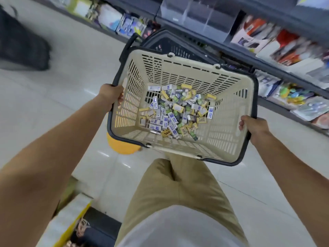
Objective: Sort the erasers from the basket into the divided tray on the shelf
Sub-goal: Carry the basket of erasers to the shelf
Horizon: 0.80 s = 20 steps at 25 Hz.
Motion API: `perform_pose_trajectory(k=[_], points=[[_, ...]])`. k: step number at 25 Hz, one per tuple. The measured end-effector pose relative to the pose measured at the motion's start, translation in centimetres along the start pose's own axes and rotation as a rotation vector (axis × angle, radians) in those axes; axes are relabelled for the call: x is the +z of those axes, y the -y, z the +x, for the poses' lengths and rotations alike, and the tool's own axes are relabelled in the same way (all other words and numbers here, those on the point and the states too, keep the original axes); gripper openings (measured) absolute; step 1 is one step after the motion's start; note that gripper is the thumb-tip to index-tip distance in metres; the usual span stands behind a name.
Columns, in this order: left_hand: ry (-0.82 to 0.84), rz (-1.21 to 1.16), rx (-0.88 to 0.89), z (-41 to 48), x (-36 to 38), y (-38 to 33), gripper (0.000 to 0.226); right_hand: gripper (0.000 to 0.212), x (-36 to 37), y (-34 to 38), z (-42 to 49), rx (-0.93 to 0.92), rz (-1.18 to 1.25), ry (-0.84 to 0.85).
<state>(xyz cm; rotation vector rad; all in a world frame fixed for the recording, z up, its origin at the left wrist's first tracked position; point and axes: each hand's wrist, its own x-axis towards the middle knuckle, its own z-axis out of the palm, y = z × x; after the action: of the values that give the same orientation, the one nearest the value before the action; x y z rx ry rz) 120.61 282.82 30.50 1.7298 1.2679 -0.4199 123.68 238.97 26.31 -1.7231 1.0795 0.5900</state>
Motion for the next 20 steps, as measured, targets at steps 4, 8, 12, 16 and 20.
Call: perform_pose_trajectory(k=[4,8,12,16,20], points=[[0.046,0.099,0.034,6.6,0.9,-5.7,0.017,0.02,4.0,1.6,2.1,0.078,0.044,-0.093],[0.077,0.191,0.063,11.6,1.9,-10.1,0.011,0.024,6.7,4.0,4.1,0.095,0.069,-0.134],[0.215,0.202,0.084,13.4,1.8,-13.4,0.014,0.017,7.1,4.6,3.9,0.181,0.168,-0.176],[0.299,0.209,0.12,16.3,1.8,-17.0,0.019,0.019,9.3,5.4,4.0,0.195,0.271,-0.25],[0.33,0.251,0.121,19.5,2.0,-18.3,0.015,0.017,12.0,6.4,4.8,0.187,0.255,-0.333]])
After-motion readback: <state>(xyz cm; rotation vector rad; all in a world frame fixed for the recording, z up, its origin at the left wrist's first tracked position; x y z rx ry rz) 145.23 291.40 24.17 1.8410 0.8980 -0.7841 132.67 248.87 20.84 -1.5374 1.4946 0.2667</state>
